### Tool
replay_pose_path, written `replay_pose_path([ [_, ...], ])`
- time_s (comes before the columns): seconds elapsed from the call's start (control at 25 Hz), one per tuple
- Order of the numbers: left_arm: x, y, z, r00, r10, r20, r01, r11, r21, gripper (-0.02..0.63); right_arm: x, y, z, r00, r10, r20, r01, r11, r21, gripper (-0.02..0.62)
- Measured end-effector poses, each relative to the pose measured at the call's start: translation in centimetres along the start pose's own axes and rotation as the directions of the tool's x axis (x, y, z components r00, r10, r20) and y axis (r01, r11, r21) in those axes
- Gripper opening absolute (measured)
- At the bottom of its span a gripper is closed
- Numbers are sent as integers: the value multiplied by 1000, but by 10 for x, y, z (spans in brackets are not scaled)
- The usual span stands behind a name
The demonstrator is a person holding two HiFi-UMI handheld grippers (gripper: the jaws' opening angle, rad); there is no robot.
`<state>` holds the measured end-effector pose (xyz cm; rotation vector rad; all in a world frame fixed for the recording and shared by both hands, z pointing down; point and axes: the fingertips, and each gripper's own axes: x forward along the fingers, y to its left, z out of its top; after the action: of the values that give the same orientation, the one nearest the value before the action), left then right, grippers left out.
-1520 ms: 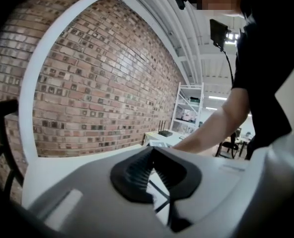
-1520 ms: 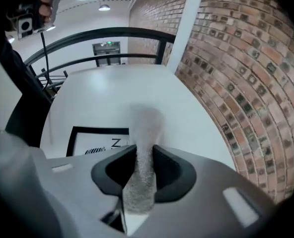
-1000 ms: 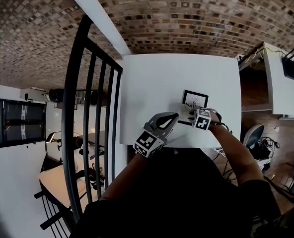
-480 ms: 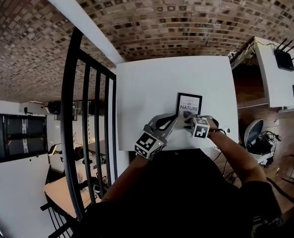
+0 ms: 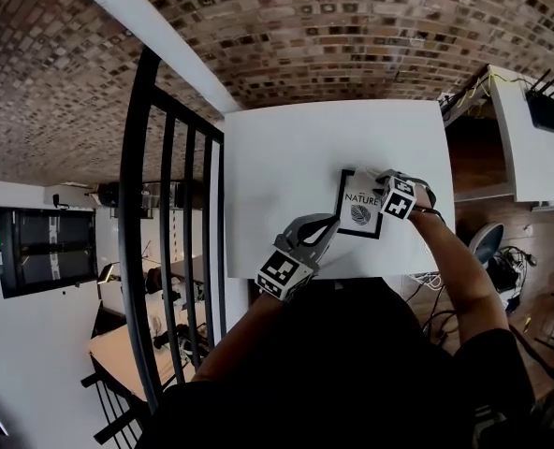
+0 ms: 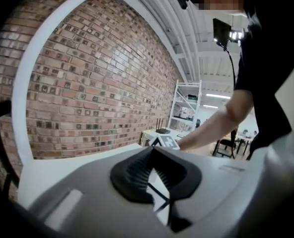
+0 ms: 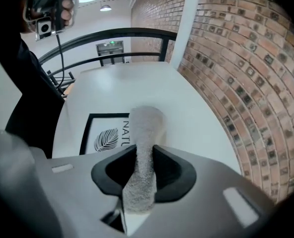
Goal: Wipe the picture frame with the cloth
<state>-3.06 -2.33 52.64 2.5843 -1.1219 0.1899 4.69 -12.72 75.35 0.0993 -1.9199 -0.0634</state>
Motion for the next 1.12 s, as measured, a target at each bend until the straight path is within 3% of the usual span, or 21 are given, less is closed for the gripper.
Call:
replay_pose_path([
  [0.16, -5, 4, -4, 1000, 24, -4, -24, 1000, -1, 0, 8, -25, -11, 998, -51, -40, 52, 999, 13, 97],
  [0.32, -6, 9, -7, 999, 44, 12, -44, 999, -8, 0, 23, -18, -21, 998, -17, -62, 18, 1000, 22, 97],
  [0.72, -3, 11, -4, 1000, 24, 16, -24, 1000, -4, 0, 28, 51, -15, 990, 131, -44, -131, 991, -8, 98],
  [1.12, 8, -5, -5, 999, -42, -20, 42, 999, -7, 0, 18, 129, -13, 969, 244, -30, -245, 967, -68, 100],
])
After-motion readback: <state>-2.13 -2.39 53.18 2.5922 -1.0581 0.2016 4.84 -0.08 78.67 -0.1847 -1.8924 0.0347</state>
